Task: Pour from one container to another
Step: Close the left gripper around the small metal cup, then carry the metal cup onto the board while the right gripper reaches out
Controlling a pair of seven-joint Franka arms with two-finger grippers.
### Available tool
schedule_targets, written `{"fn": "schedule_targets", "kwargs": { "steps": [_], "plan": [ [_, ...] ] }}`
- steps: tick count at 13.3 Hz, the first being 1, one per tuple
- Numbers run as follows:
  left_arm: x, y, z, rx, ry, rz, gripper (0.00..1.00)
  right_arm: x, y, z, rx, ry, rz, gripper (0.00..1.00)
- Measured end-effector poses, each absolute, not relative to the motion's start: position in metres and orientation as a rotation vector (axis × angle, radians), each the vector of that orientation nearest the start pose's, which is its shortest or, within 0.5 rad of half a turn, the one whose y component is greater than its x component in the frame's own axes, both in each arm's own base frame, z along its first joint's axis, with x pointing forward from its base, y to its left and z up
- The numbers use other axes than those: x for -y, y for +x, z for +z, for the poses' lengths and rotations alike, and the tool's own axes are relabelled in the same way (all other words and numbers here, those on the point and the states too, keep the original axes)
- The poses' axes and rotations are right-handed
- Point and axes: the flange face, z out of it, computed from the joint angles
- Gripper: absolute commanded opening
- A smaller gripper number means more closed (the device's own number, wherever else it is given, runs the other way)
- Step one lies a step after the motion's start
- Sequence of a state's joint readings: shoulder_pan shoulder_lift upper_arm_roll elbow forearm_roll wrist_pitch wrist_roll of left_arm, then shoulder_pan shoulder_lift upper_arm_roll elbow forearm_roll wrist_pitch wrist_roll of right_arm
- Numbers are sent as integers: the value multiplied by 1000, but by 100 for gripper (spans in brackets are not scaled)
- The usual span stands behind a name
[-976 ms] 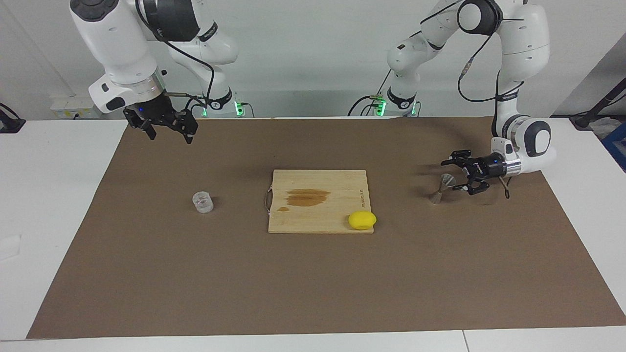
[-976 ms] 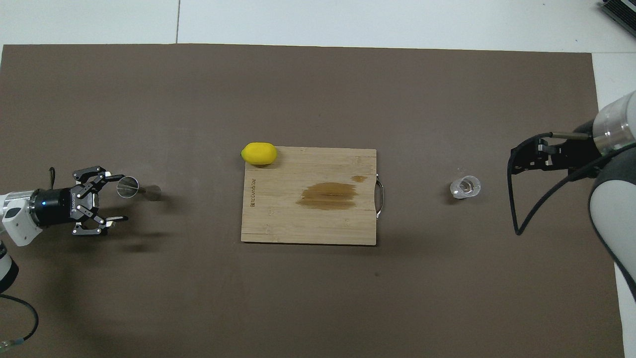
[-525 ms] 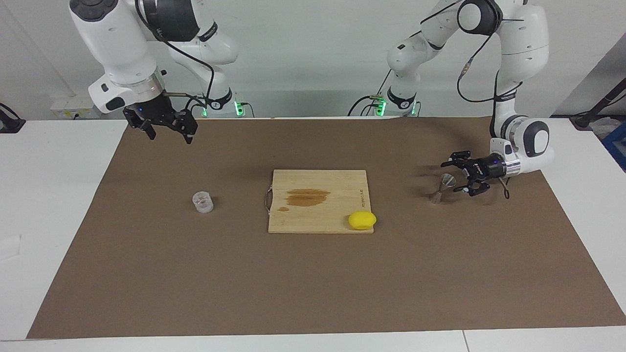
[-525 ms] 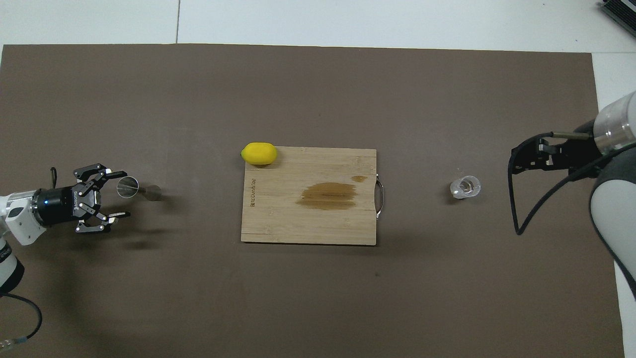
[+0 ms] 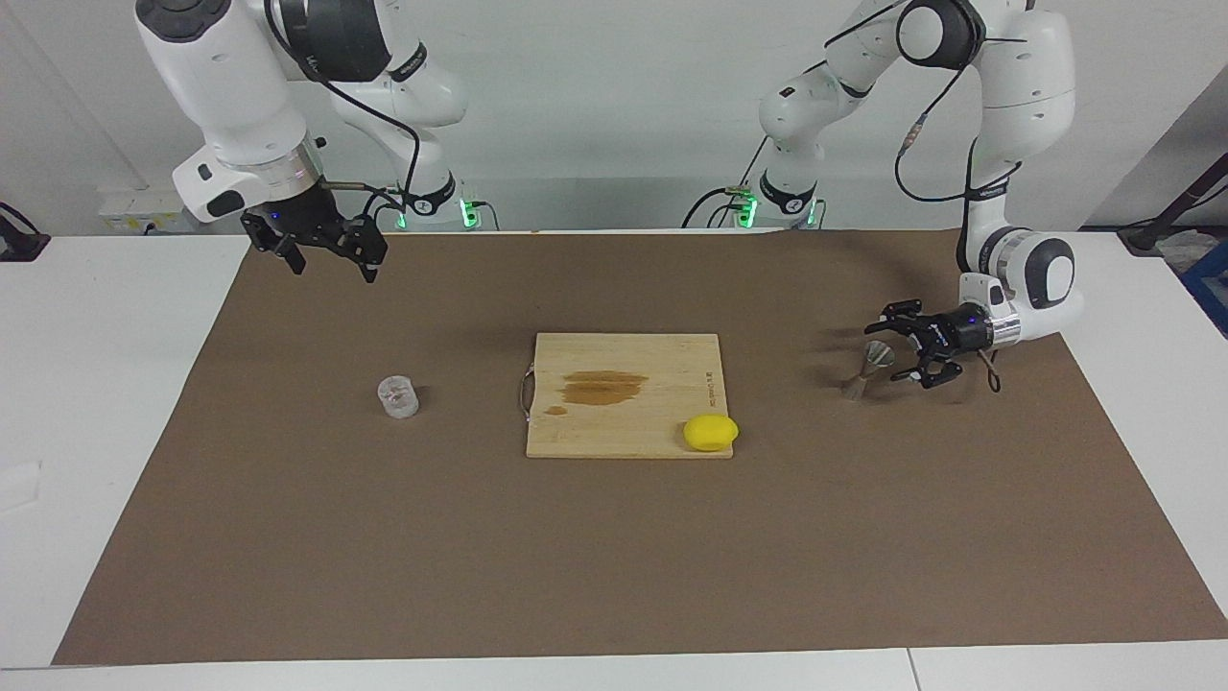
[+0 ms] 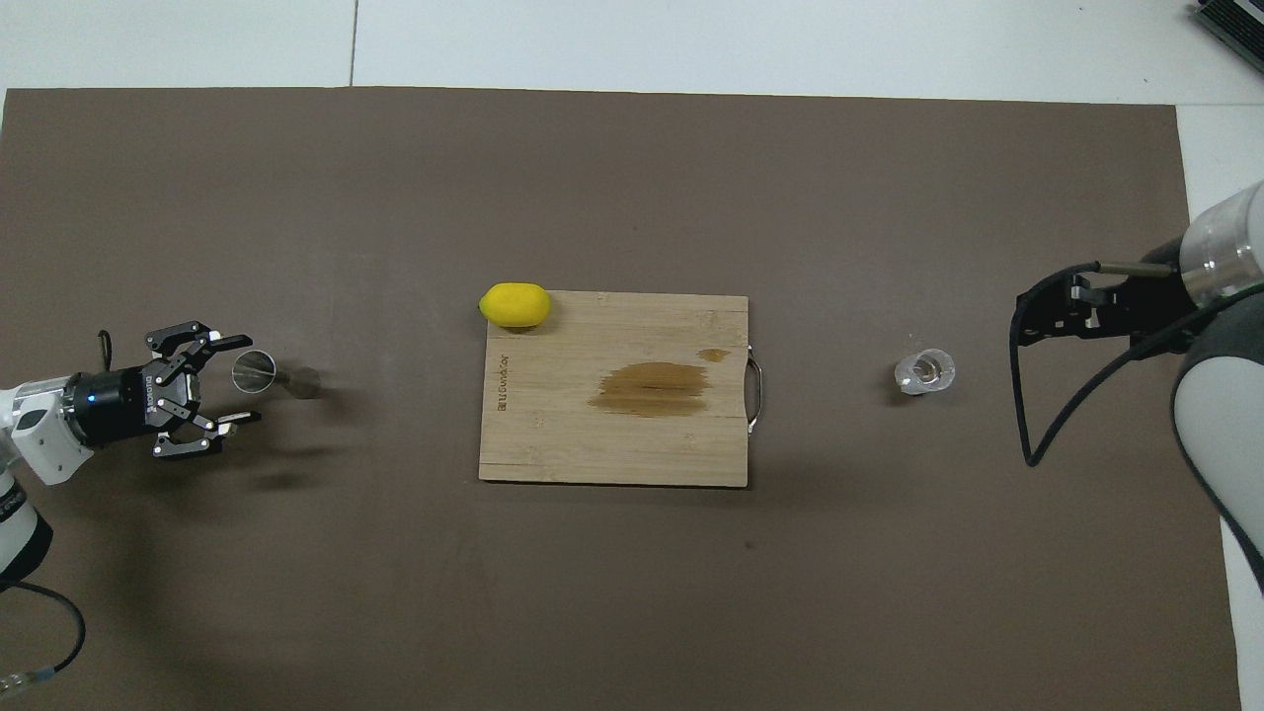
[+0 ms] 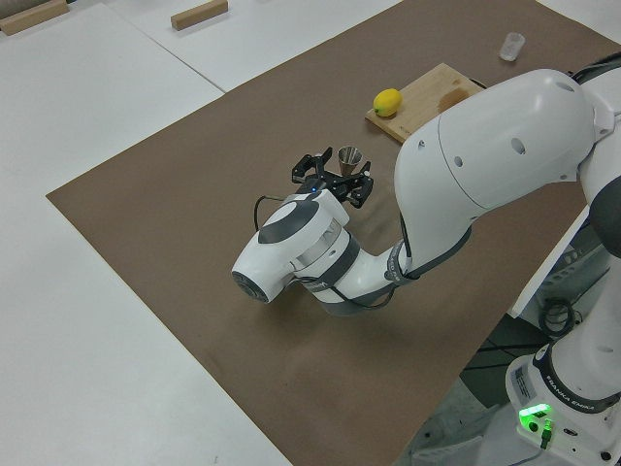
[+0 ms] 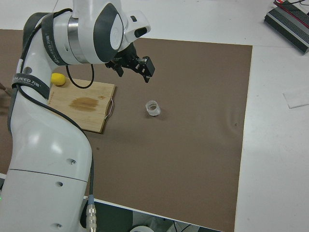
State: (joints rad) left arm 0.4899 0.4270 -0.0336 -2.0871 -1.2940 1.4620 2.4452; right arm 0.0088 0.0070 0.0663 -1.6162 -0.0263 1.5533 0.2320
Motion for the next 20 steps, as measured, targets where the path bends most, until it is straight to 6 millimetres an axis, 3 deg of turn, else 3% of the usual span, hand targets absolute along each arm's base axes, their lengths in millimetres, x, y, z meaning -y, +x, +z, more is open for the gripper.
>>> {"fn": "schedule_targets", "kwargs": {
  "steps": [2,6,9,11,13,20],
  "plan": [
    [-124,516,247,1083,1412,1247,61,-38,551,598,-248,-3166,103,99],
    [-120,518,246,1087,1419,1246,58,-38,551,598,-249,-3166,103,99],
    [-121,518,245,1088,1426,1246,39,-38,552,598,-249,-3166,103,99],
    [-122,518,245,1088,1429,1247,15,-38,551,598,-249,-3166,103,99],
    [-122,518,245,1088,1429,1247,10,-38,551,598,-249,-3166,103,99],
    [-113,520,247,1092,1409,1238,13,-38,552,598,-251,-3166,103,99]
  ]
}}
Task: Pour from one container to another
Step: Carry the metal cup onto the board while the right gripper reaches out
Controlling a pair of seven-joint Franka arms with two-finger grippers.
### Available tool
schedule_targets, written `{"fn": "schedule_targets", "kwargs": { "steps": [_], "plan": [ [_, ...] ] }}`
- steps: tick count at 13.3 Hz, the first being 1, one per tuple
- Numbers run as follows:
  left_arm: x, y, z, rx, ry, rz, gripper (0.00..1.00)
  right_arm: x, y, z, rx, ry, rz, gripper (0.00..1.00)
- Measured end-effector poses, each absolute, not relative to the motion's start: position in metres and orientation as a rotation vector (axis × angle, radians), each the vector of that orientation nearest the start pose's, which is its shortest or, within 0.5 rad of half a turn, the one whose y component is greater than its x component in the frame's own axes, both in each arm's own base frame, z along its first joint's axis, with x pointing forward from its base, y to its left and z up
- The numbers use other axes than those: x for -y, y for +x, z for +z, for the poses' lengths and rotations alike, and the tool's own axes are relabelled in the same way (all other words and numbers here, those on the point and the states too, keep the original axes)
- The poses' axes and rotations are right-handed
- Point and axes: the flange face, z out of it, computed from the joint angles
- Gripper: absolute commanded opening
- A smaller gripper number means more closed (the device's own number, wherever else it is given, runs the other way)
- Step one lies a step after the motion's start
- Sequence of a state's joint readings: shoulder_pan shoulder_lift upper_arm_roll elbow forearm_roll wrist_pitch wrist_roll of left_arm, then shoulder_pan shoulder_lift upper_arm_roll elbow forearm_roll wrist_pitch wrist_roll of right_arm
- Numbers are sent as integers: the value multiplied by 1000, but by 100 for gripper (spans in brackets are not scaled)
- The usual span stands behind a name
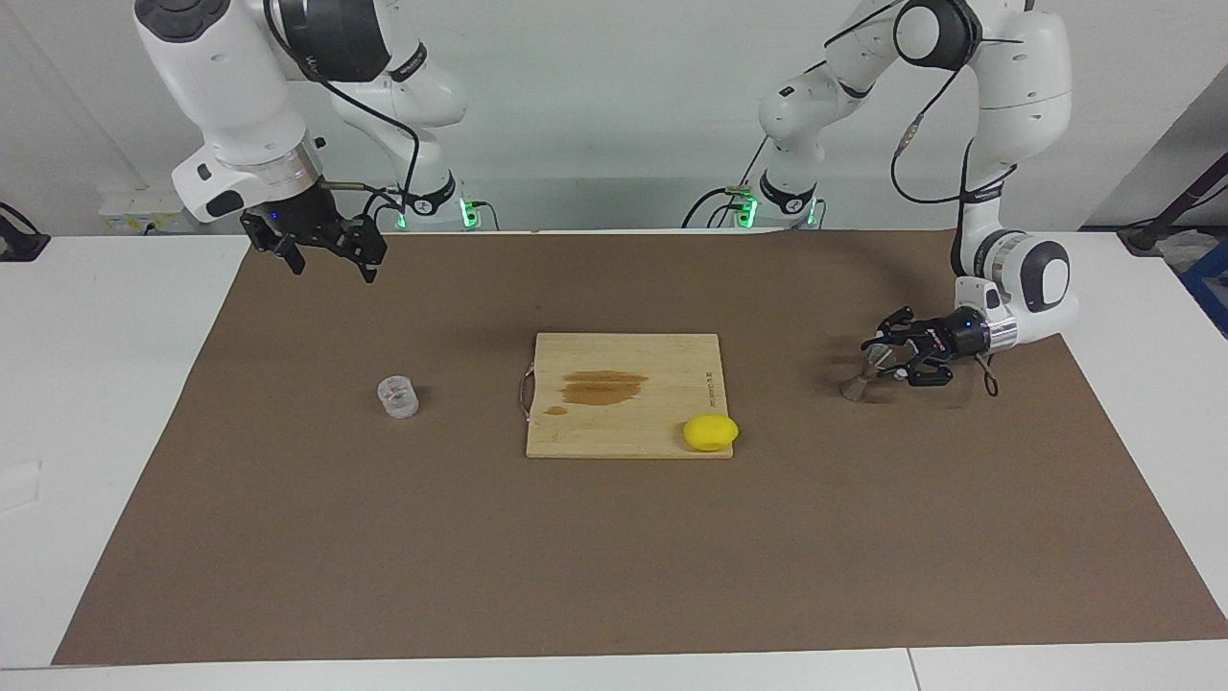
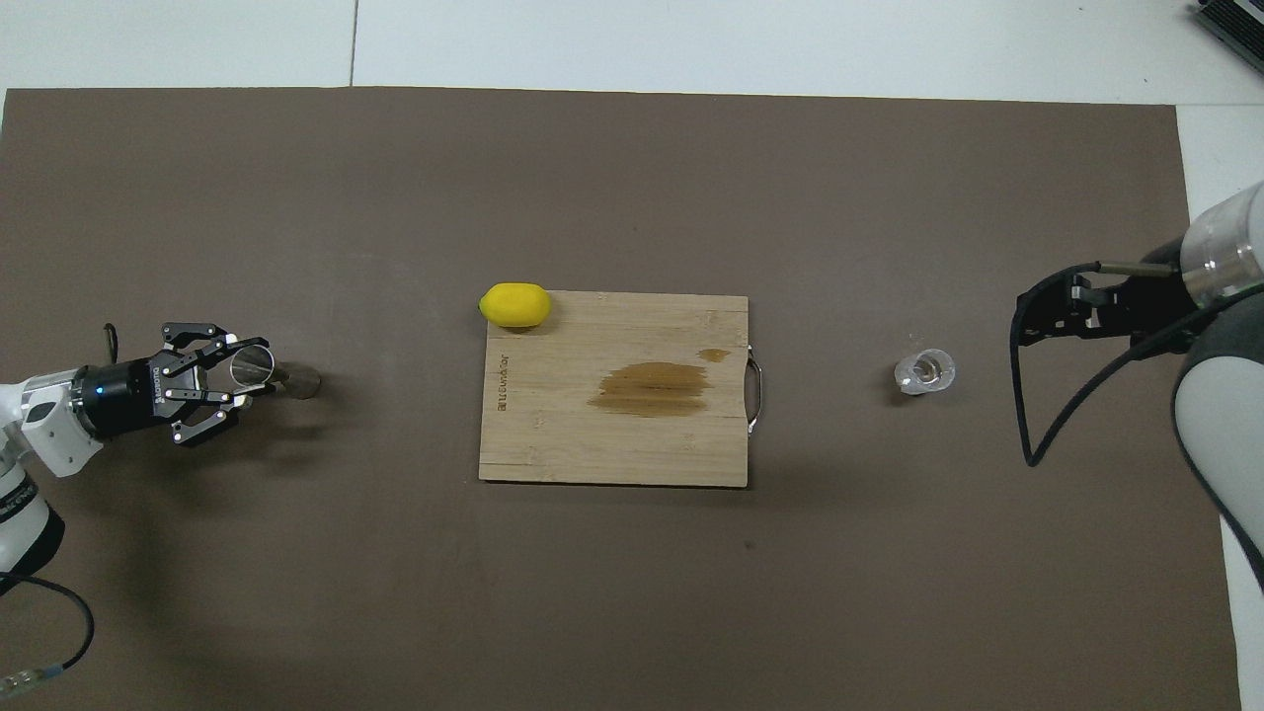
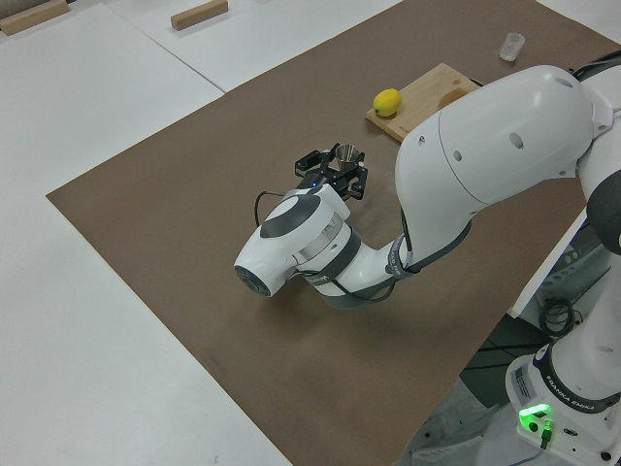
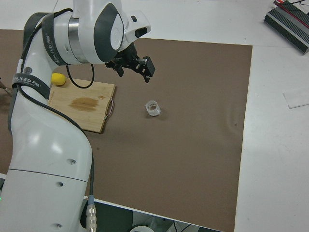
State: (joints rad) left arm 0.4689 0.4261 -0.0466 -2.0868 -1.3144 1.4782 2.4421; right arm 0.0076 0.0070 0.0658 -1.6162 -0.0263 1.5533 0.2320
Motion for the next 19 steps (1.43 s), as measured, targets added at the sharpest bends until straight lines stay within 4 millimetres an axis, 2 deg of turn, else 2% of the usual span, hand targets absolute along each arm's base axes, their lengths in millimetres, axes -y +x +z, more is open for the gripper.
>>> {"fn": "schedule_targets", "kwargs": {
  "steps": [2,7,12,15,17,19],
  "plan": [
    [-92,526,251,1100,1386,1201,14,-37,552,598,-251,-3166,103,99],
    [-19,539,271,1099,1333,1062,16,-37,552,598,-251,-3166,103,99],
    [53,544,304,1115,1277,978,16,-37,554,600,-283,-3161,67,97],
    [109,543,316,1103,1261,973,16,-38,555,600,-393,-3146,51,96],
    [153,536,311,1078,1268,973,19,-40,555,600,-525,-3107,57,96],
    [197,528,306,1051,1289,977,20,-42,555,600,-730,-3040,69,95]
  ]
}}
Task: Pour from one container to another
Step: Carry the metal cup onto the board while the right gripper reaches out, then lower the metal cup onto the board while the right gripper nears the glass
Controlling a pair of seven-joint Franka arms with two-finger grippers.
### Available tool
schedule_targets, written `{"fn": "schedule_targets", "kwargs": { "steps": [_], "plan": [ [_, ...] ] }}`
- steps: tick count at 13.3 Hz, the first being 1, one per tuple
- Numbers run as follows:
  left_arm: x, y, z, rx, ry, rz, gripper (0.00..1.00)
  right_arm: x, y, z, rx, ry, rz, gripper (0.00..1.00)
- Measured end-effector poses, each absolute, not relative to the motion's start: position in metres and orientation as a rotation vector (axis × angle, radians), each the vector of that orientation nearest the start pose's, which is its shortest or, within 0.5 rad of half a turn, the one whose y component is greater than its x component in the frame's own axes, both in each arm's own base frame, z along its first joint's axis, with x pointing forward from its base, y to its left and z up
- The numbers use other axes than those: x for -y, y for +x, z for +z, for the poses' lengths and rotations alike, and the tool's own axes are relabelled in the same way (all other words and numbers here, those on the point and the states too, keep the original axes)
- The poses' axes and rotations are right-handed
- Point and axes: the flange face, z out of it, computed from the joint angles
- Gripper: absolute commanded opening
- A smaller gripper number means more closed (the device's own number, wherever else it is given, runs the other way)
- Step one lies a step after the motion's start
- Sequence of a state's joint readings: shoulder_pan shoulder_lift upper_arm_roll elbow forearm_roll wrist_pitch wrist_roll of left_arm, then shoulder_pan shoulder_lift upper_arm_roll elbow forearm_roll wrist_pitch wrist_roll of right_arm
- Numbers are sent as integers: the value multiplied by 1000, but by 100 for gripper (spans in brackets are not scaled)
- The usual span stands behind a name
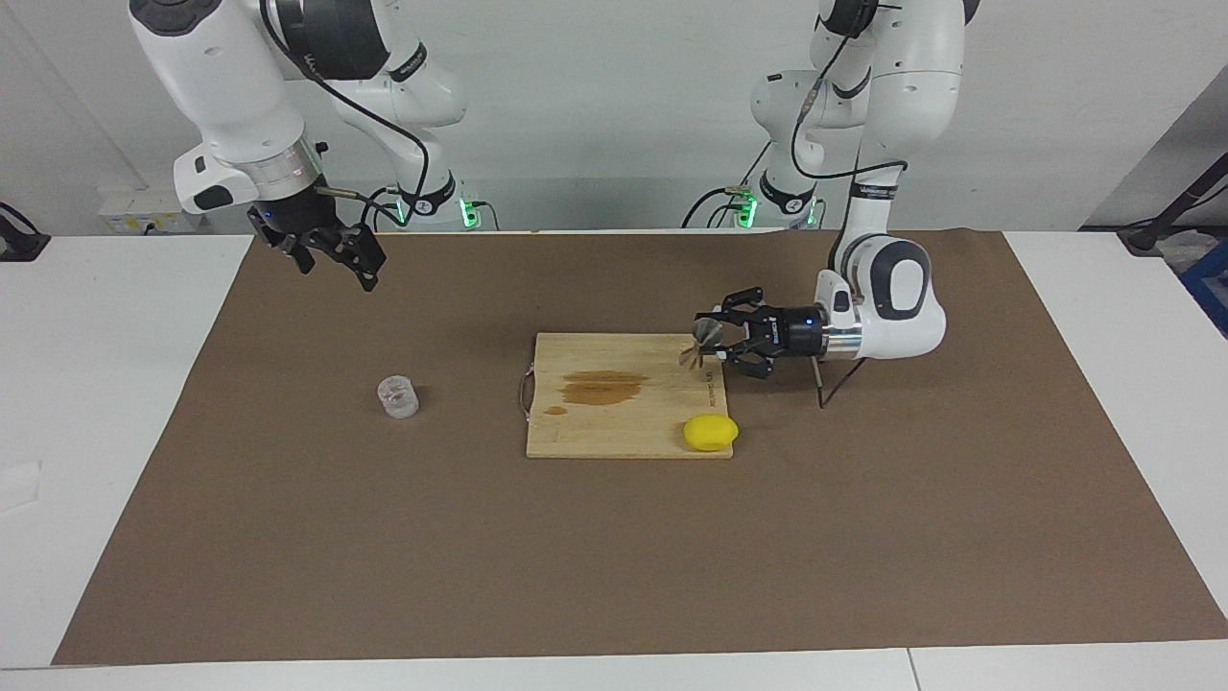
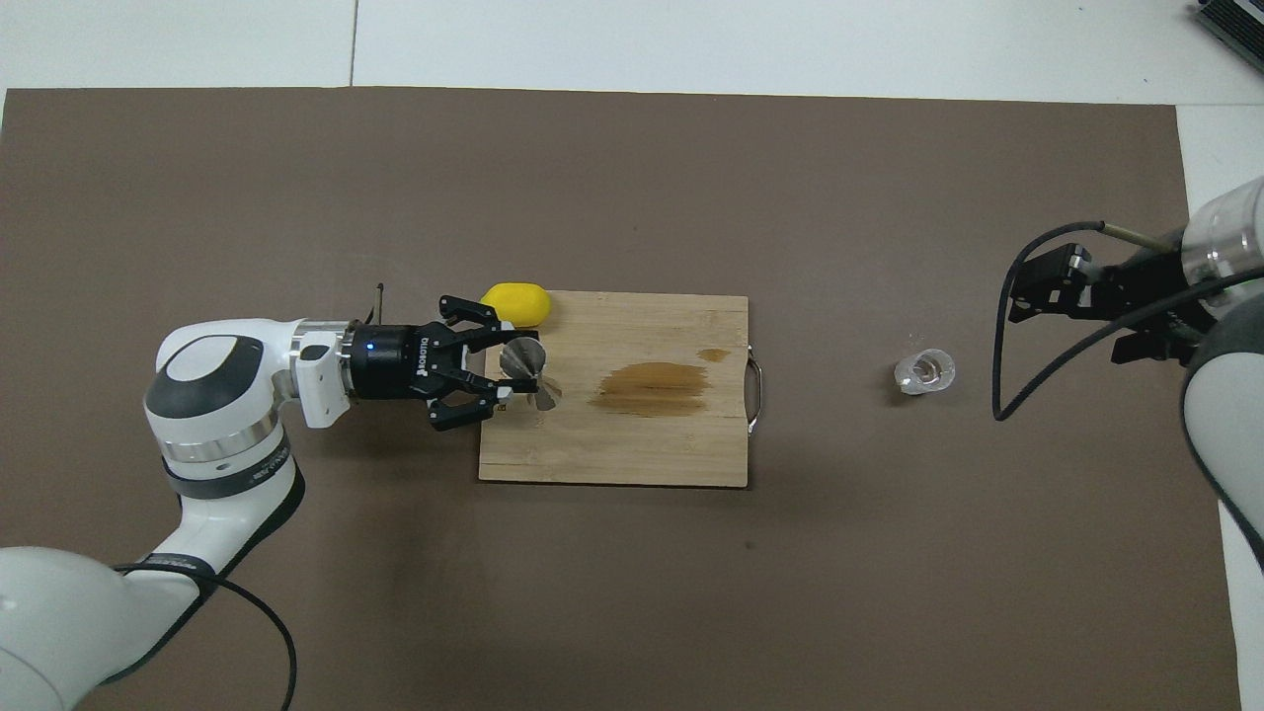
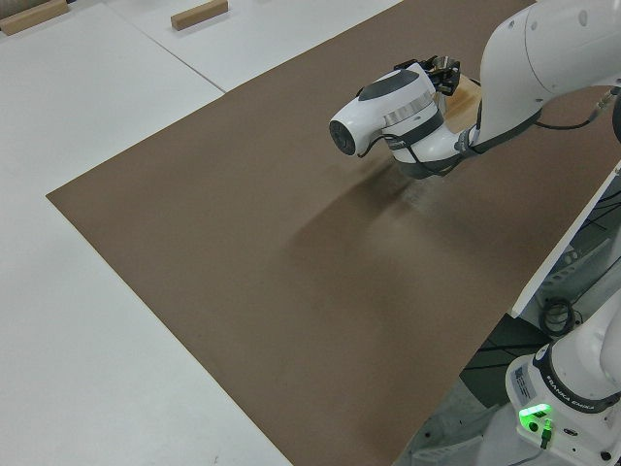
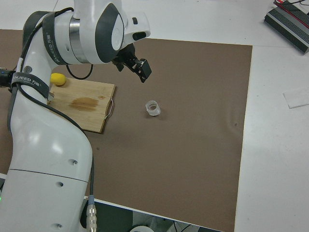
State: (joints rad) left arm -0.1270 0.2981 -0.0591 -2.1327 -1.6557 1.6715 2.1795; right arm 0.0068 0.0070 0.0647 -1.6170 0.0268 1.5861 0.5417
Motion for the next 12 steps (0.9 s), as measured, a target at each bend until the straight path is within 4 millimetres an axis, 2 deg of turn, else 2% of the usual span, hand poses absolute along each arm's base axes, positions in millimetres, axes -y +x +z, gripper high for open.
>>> {"fn": "schedule_targets", "kwargs": {
  "steps": [3,5,7,9,12],
  "plan": [
    [264,511,306,1008,1301,992,20,-47,555,592,-1061,-2897,128,95],
    [294,501,302,1054,1312,1067,21,-39,558,577,-1282,-2784,191,95],
    [309,493,296,1128,1318,1147,22,-28,564,555,-1444,-2691,216,93],
    [315,488,289,1198,1330,1222,22,-11,569,528,-1587,-2571,276,93],
    [318,484,282,1266,1335,1291,23,30,583,479,-1725,-2394,377,92]
  ]
}}
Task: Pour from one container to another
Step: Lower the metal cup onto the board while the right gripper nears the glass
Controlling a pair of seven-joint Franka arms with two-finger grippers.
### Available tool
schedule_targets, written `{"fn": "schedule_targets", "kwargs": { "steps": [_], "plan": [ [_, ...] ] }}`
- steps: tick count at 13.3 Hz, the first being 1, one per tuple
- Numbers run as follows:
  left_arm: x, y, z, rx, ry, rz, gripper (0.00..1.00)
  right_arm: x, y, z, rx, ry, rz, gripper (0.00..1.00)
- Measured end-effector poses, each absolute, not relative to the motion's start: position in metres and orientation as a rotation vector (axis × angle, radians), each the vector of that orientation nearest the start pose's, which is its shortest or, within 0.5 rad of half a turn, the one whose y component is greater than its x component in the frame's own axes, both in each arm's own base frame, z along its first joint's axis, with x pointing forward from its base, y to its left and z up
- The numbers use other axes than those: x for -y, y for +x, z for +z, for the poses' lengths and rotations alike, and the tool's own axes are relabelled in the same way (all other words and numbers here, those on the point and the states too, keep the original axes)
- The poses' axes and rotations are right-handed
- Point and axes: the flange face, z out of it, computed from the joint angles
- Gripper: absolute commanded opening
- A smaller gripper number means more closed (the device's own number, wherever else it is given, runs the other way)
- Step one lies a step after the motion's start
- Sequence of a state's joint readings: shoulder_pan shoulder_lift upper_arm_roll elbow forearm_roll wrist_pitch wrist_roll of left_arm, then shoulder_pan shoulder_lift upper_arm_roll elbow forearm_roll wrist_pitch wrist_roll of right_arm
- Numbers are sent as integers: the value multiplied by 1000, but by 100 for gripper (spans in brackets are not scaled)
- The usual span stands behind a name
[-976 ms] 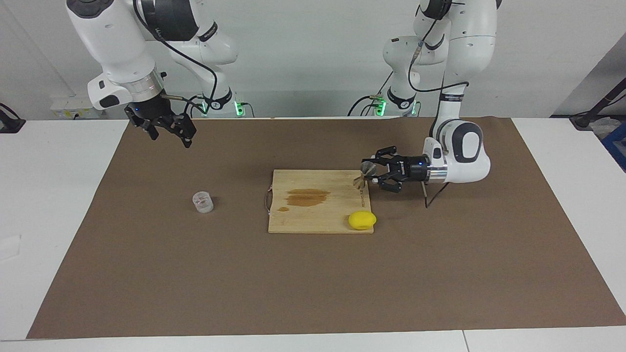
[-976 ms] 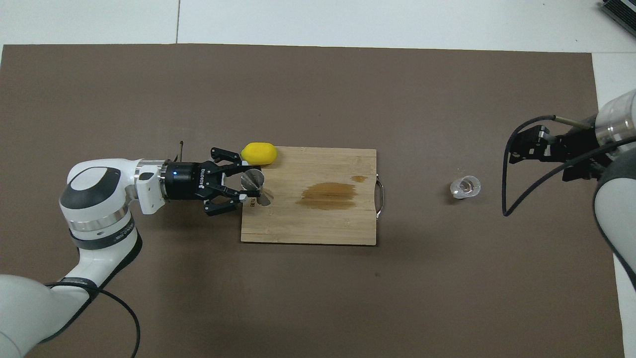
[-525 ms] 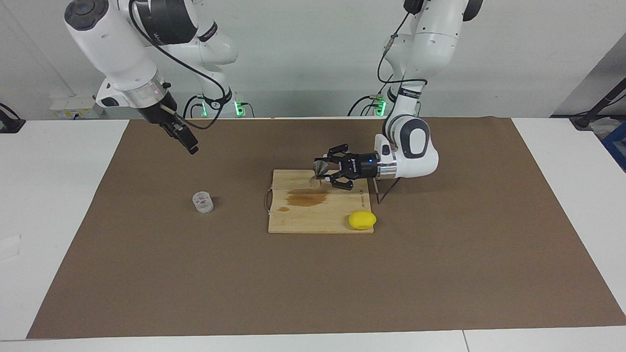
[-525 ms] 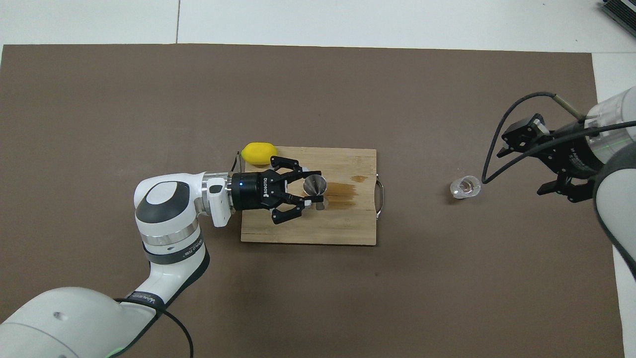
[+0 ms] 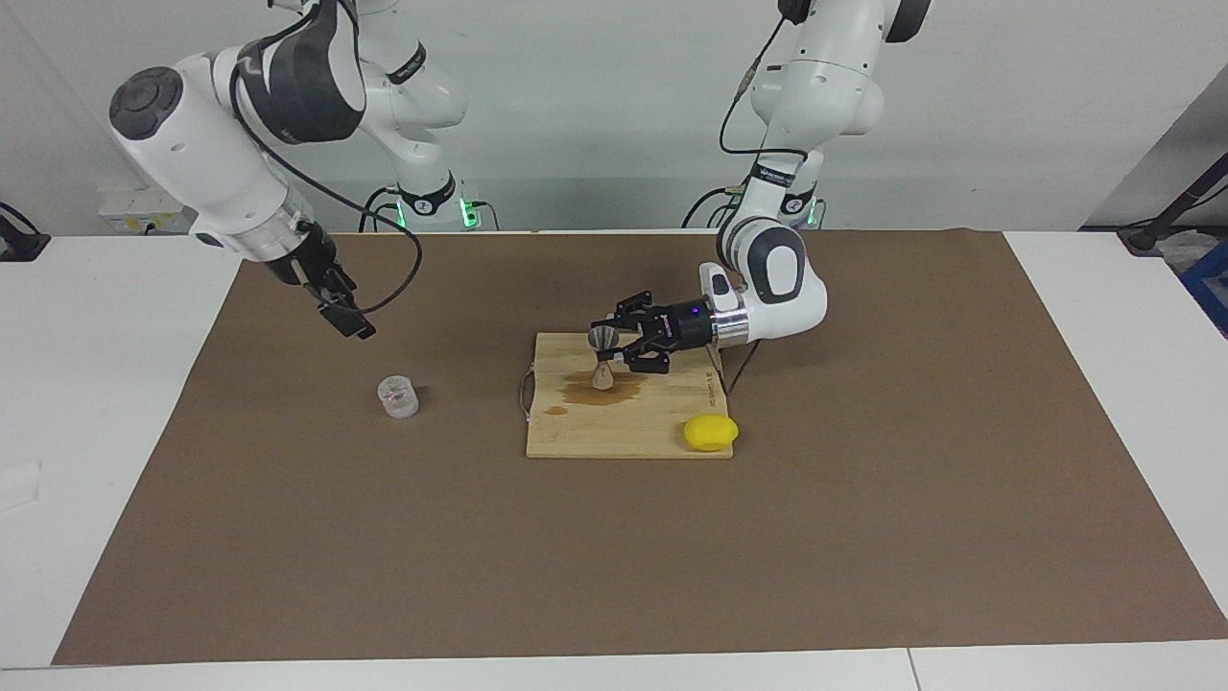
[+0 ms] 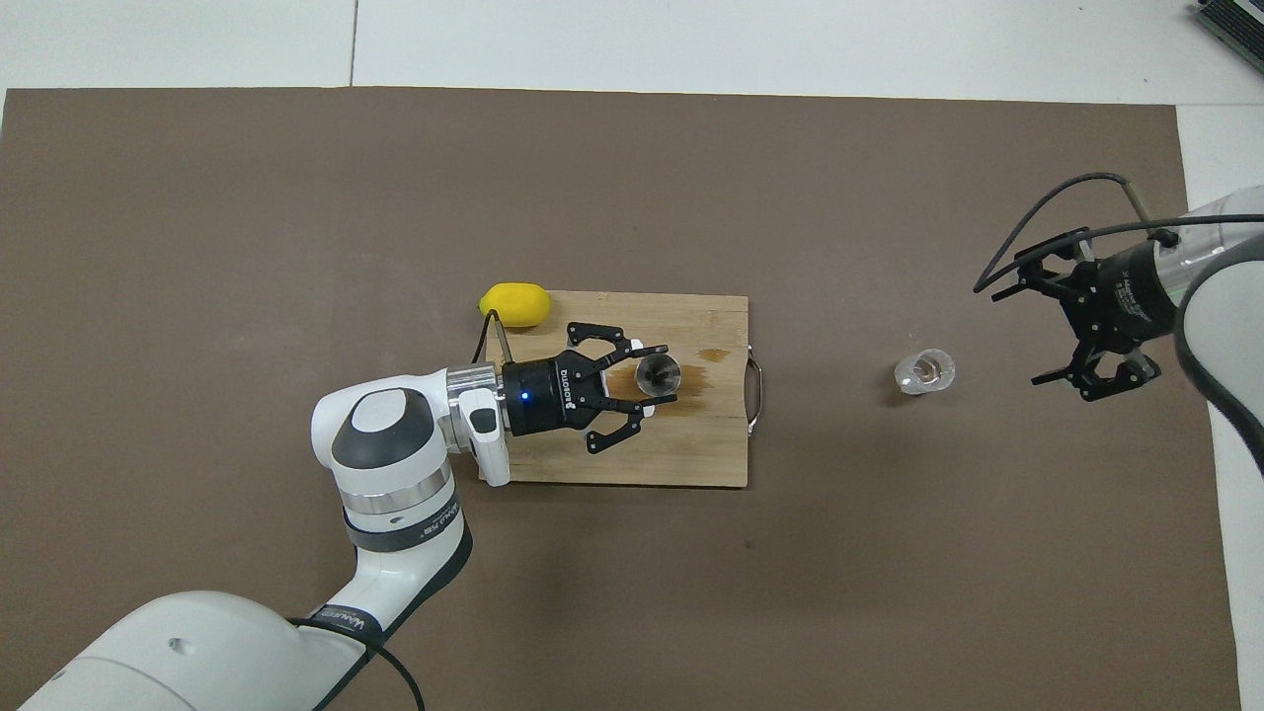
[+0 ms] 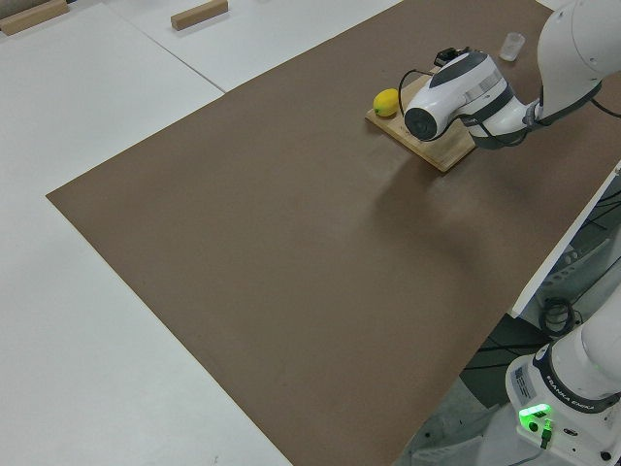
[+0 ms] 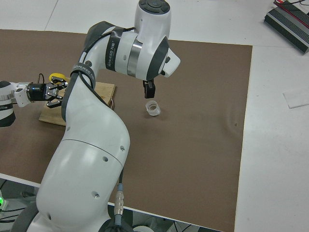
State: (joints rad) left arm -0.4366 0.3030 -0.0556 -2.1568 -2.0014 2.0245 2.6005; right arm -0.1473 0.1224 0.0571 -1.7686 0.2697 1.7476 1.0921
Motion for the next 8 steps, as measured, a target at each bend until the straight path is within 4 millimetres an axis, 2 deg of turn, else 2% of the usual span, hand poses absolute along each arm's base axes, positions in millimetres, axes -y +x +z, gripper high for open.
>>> {"fn": "schedule_targets", "kwargs": {
  "steps": [2,3,8],
  "plan": [
    [320,483,281,1300,1335,1324,24,53,594,448,-1782,-2312,410,92],
    [321,483,280,1316,1334,1349,24,58,598,435,-1798,-2292,417,92],
    [334,470,266,1298,1348,1346,30,65,615,378,-1849,-2244,404,93]
  ]
}}
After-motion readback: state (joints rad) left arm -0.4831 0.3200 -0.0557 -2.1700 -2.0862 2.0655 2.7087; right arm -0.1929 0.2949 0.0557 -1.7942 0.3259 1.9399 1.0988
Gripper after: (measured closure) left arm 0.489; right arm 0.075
